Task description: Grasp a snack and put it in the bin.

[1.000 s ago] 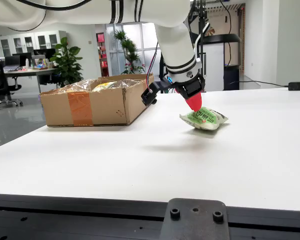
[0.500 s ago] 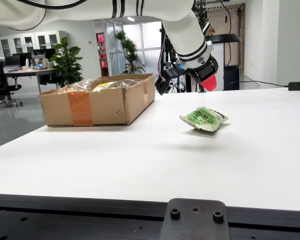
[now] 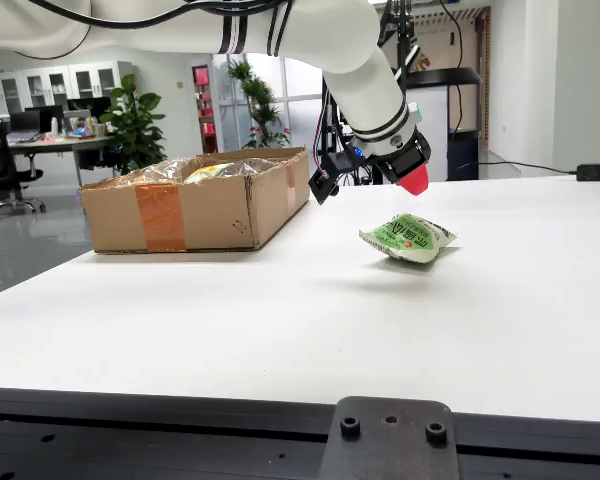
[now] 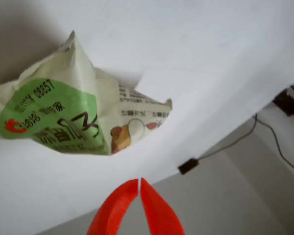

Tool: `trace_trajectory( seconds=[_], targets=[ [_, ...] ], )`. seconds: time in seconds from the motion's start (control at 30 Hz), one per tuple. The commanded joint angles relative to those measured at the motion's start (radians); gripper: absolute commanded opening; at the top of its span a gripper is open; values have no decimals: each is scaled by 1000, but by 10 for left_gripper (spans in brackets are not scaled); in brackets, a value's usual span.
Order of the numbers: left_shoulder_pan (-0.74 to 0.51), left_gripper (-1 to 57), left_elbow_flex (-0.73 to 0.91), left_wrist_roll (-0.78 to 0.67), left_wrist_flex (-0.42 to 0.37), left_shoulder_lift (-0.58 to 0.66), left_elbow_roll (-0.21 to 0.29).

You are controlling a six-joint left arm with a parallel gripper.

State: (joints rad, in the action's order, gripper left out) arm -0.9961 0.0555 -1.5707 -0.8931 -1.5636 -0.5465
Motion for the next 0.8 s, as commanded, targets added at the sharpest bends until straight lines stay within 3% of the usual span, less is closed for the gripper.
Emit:
trace_trajectory(
  seconds=[0.03, 0.4, 0.8],
  targets=[
    [12, -1, 38, 0, 34, 0, 2],
    [15, -2, 114, 0, 69, -5, 16],
    [-45, -2, 137, 0, -120, -6, 139]
  ],
)
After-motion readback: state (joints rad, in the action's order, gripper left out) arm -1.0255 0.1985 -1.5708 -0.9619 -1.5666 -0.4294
